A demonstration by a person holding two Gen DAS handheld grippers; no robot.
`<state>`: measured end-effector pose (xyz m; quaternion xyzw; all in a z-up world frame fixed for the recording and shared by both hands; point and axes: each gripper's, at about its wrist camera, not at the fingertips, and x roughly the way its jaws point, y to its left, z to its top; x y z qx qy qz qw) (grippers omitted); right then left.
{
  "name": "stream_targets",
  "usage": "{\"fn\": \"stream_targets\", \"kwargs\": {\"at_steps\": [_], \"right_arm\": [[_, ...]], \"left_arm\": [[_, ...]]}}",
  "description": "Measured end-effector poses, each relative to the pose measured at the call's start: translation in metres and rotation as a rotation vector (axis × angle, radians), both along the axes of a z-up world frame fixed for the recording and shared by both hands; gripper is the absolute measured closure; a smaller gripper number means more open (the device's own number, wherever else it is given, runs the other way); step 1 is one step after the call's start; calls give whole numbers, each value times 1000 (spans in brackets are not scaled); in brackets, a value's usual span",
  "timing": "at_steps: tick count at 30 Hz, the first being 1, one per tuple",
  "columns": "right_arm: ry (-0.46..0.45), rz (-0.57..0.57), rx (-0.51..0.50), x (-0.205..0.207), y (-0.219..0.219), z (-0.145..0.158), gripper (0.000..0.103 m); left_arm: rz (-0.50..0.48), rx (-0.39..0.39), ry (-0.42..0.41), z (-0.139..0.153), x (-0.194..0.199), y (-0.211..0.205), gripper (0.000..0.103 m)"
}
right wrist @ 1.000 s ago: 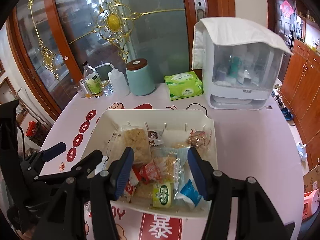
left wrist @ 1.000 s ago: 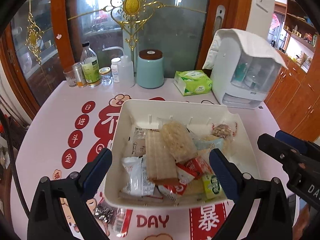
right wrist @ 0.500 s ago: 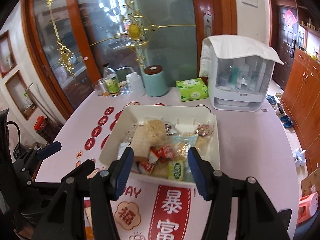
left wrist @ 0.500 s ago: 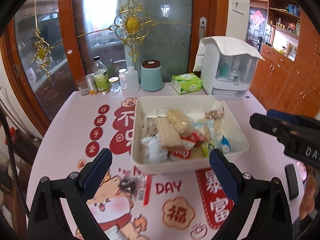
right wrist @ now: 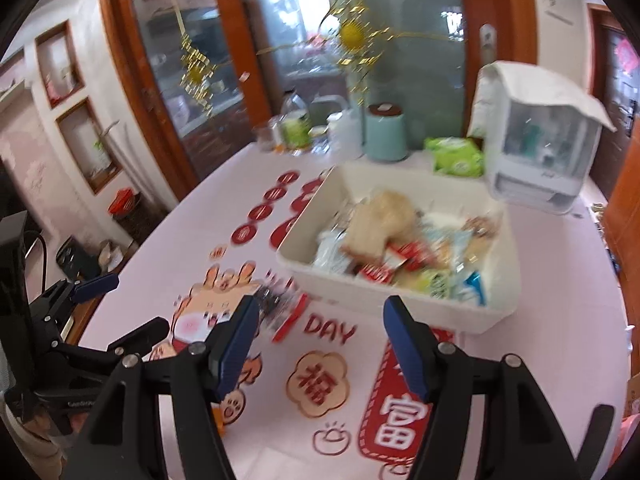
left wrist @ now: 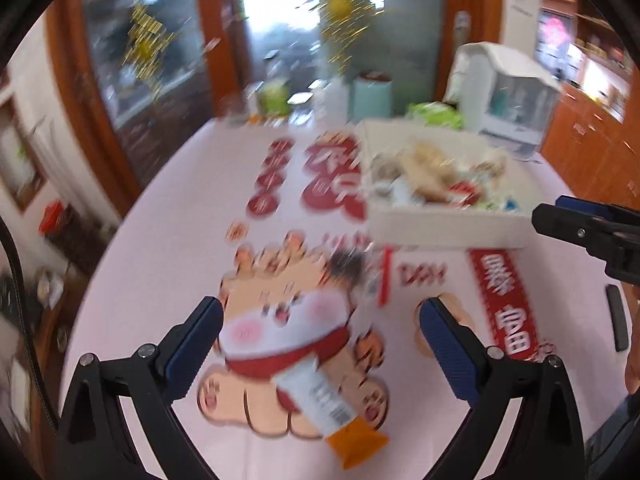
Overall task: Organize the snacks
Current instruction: 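Withdraw both tools from the tray toward the last two snacks, then grasp the dark brownie packet with the right tool while the left tool grasps the white-and-orange bar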
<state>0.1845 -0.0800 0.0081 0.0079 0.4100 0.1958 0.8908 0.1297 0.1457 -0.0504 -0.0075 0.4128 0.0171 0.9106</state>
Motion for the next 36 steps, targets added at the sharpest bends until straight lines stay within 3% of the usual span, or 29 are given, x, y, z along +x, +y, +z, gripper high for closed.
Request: {"fn": "stream_targets", "kwargs": {"at_steps": [6,14,24,30,34,36], "right_arm": [[62,75,-56,7,38,-60,38],[63,201,-120,29,89,-123,38],[-61,324,-197,53,148,-168,38],[-161,364,-266,64,170,-178,38],[-117,376,-291,78,180,-186,37],[-79,381,-252,84,178,-187,37]], "left_arm": [[186,-94,100,-80,-14,22,5],[297,-61,187,-132,-13,17,5],[342,-43,169,-148,-17,12,6],[314,-34,153,-144,-13,6,17],[305,-35,151,-143,-13,4,21],[295,-34,150,-142,-14,3,24]]}}
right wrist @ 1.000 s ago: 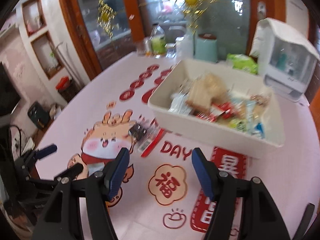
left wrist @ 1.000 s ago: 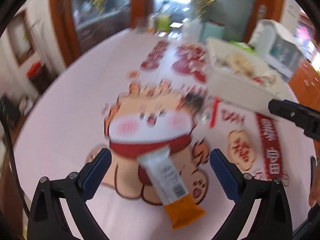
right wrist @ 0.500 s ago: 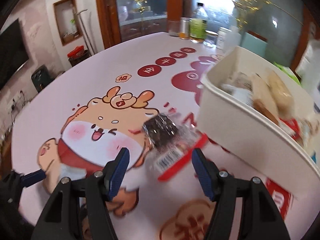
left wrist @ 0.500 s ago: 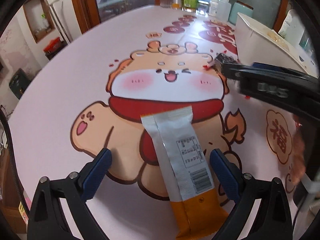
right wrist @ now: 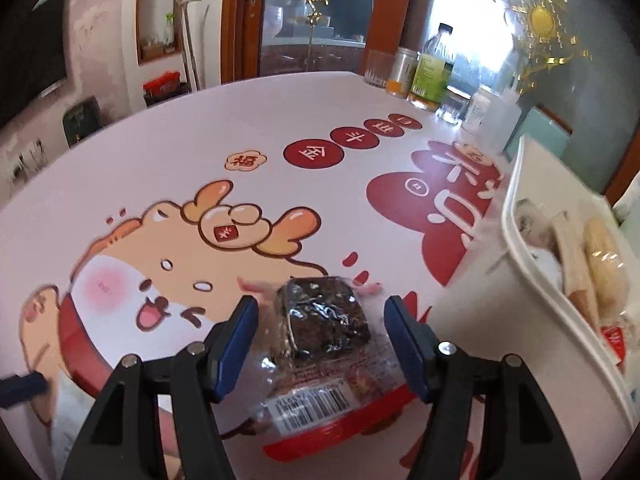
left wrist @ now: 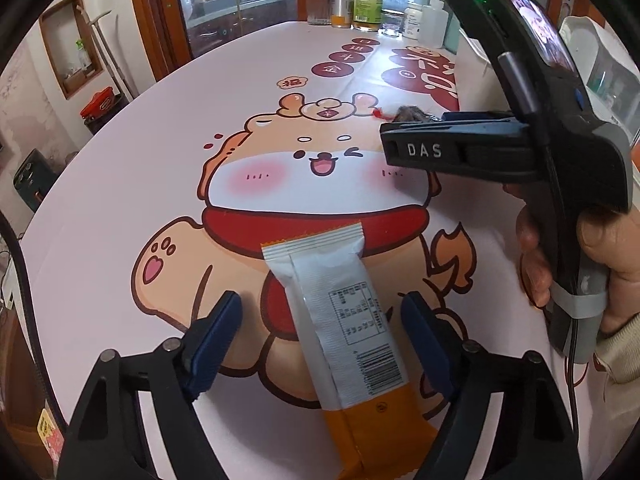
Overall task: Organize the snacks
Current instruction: 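Grasp the dark brownie packet with the right tool while the left tool grasps the white-and-orange bar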
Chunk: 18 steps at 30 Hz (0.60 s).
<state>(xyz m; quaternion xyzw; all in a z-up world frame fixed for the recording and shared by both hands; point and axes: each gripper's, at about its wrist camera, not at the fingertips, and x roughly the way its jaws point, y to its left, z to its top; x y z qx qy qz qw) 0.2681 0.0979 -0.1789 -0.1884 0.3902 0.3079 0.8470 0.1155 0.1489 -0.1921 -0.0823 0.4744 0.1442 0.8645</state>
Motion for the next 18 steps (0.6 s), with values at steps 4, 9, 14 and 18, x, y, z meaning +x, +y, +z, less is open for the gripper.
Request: {"fn": "stream_targets", "kwargs": {"at_steps": [4,9,14,18], "right_arm": [[75,-22,39,4,-12,-1,46],[133,-60,26,-25,-34,4,77],[192,-125,85,-64,-78,5,98],[254,-191,163,-87,-118,4,99]], "left_arm": [[-25,-2,1,3,-1,-4,36],[-72,-2,-2,5,-8,-14,46],[-136,-2,-18,7,-17,-28,62],[-170,1,-32,8,-22,-41,63]]}}
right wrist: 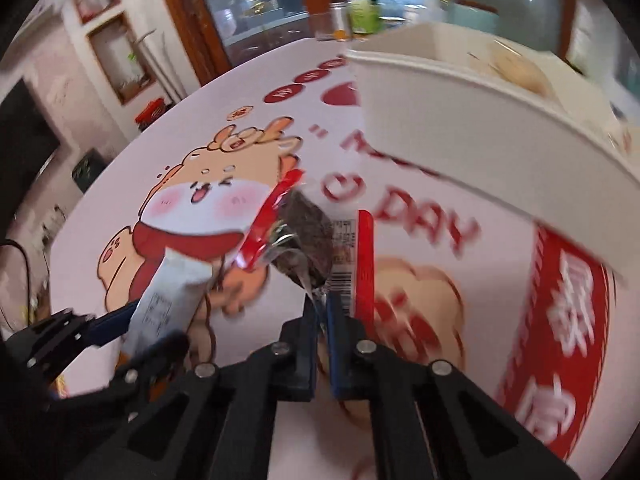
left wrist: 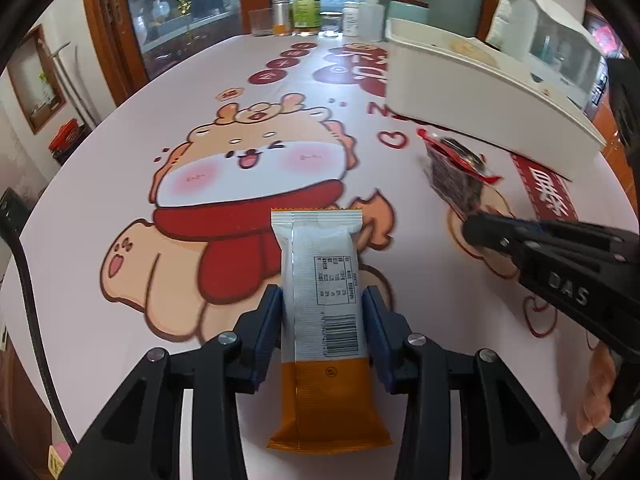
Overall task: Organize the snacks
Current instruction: 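Lift both held snacks and carry them over the white tray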
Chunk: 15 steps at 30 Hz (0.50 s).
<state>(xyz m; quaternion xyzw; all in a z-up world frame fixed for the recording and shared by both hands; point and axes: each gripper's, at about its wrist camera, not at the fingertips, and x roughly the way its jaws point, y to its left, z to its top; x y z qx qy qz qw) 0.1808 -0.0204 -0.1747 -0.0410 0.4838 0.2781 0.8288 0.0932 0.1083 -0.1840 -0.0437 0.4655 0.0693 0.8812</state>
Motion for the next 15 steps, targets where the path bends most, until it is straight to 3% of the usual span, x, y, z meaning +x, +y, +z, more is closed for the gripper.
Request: {"fn": "stream_targets", "kwargs": {"at_steps": [4,9,15], "right_arm": [[17,-42,14,-15,-26,0,99],[30,-74,62,-35,-53,4,99],[-7,-109,121,-53,-77,23,99]], "left_arm": [[-50,-17,-8,0,-5,-13,66],[-116,-127,-36,3,-9,-25,69],[-152,-158,-108,21,-12,-34,70]]}}
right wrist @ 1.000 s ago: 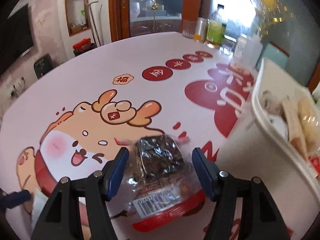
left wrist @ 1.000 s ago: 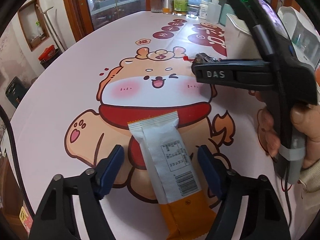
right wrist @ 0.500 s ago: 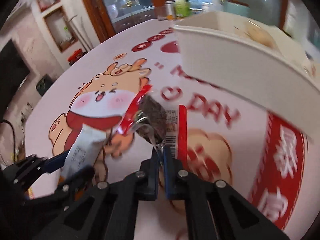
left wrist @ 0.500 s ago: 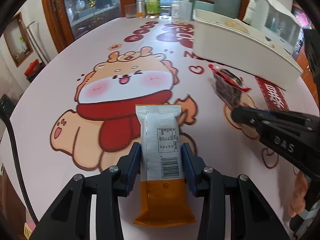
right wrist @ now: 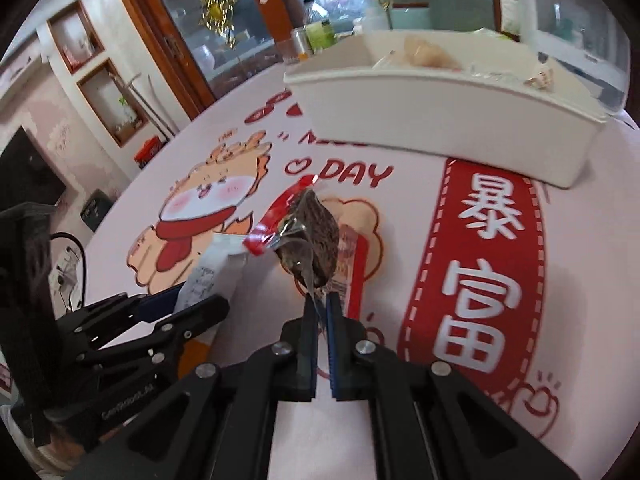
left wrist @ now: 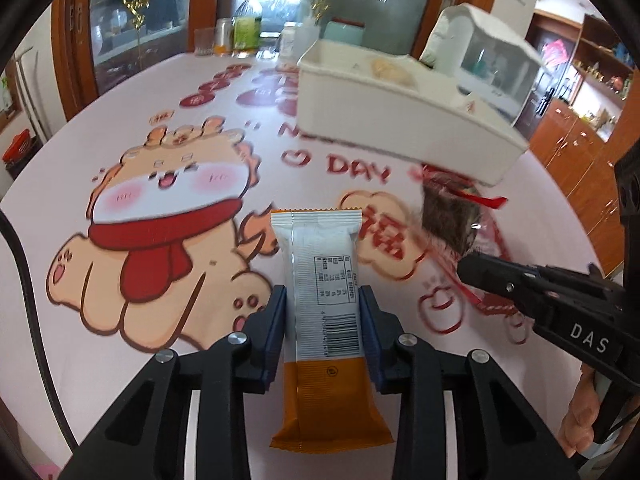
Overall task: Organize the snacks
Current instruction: 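Lift both held snacks and carry them over the white tray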
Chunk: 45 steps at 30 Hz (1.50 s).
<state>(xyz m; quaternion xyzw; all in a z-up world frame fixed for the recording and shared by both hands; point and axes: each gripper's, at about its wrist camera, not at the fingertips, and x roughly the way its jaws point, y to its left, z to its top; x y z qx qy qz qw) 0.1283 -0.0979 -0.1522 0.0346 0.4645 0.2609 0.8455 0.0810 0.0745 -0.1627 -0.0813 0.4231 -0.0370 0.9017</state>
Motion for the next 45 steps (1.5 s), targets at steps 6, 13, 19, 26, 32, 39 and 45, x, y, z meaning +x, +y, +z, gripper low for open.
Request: {"fn": "stream_targets", "kwargs": {"at_steps": [6,13,19,26,32,39,45], "right_arm": [[-55,-44,66,-8,-19,25,100],[-144,-103,123,-16,-41,53,100],[-208,-157,167,-16,-59,80,100],[-277,-233,202,-5,-76,110,100],[-339,-291,202,15,-85,139,100],[-427,-328,172,46,-89,176,100],[-456,-354,155,78,-90,193,100]], "left_arm": [[-28,15,-59,23,0,-13,70],[-53,45,-99,50,13,-27,70],[-79,57,-143,85,34,-44,70],[-108,97,-207,128,67,-65,69],[-115,137,-260,158,100,-79,69],[-126,188,-304,186,136,-98,69],[-125,231,-311,192,171,-115,69]]}}
